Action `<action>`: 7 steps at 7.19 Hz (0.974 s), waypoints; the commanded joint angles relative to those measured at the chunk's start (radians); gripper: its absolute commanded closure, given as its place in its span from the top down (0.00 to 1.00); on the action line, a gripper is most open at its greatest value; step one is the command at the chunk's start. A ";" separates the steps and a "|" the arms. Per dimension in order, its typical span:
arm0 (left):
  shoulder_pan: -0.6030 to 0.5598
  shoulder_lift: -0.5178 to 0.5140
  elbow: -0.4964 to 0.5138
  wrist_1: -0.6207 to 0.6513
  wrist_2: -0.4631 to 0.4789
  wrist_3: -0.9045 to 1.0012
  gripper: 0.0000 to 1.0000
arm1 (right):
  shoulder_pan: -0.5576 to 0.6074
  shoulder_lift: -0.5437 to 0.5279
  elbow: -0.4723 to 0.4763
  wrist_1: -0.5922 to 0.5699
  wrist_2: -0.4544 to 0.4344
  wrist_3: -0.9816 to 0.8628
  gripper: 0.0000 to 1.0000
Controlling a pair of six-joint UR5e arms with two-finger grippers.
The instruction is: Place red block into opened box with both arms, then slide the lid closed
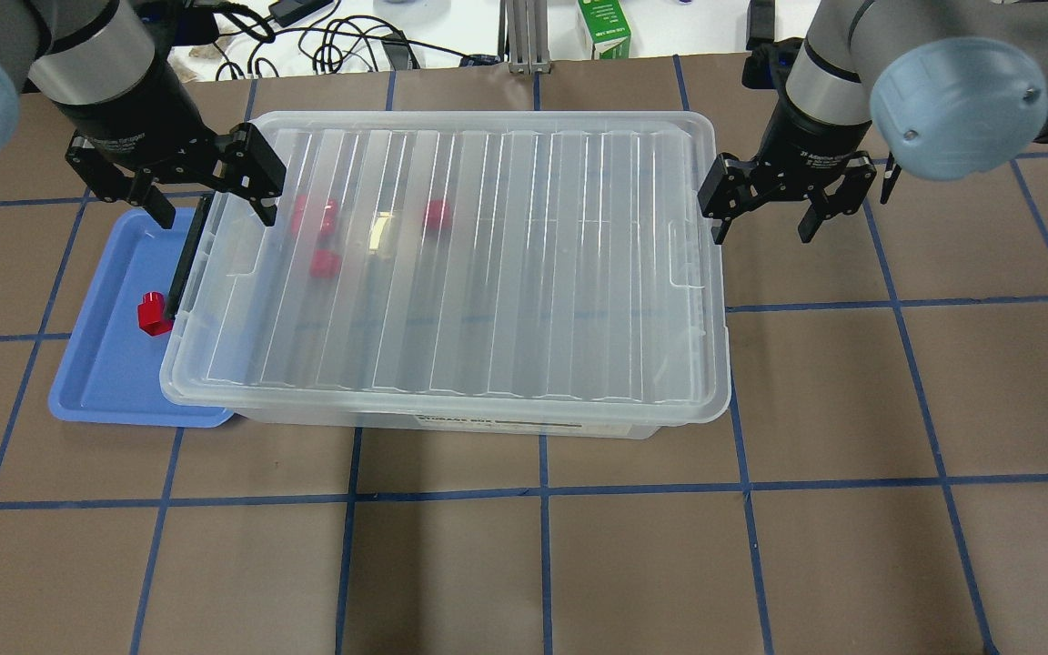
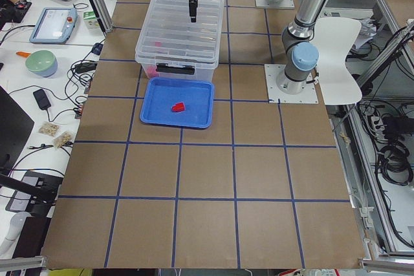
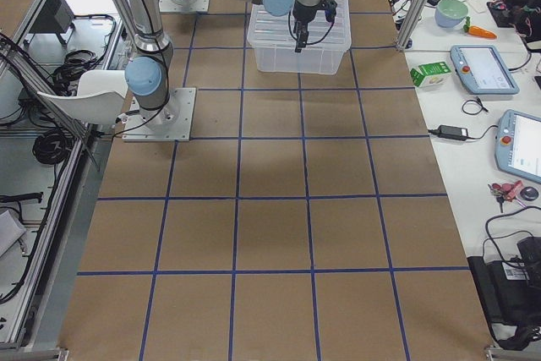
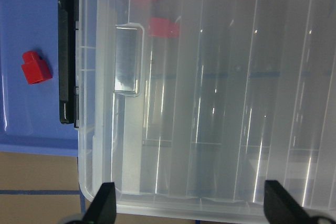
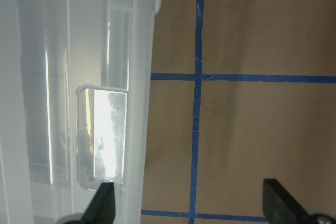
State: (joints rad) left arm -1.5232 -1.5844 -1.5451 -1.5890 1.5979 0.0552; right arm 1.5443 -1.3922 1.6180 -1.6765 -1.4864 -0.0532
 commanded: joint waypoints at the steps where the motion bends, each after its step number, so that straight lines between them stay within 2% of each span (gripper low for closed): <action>1: 0.000 0.001 -0.001 0.001 0.001 0.000 1.00 | 0.000 0.042 0.002 -0.037 0.015 -0.002 1.00; 7: 0.000 0.001 -0.003 0.001 0.001 0.000 1.00 | -0.003 0.082 0.002 -0.051 0.006 -0.014 1.00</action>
State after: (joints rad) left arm -1.5232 -1.5832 -1.5473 -1.5877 1.5982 0.0552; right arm 1.5433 -1.3119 1.6199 -1.7263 -1.4755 -0.0645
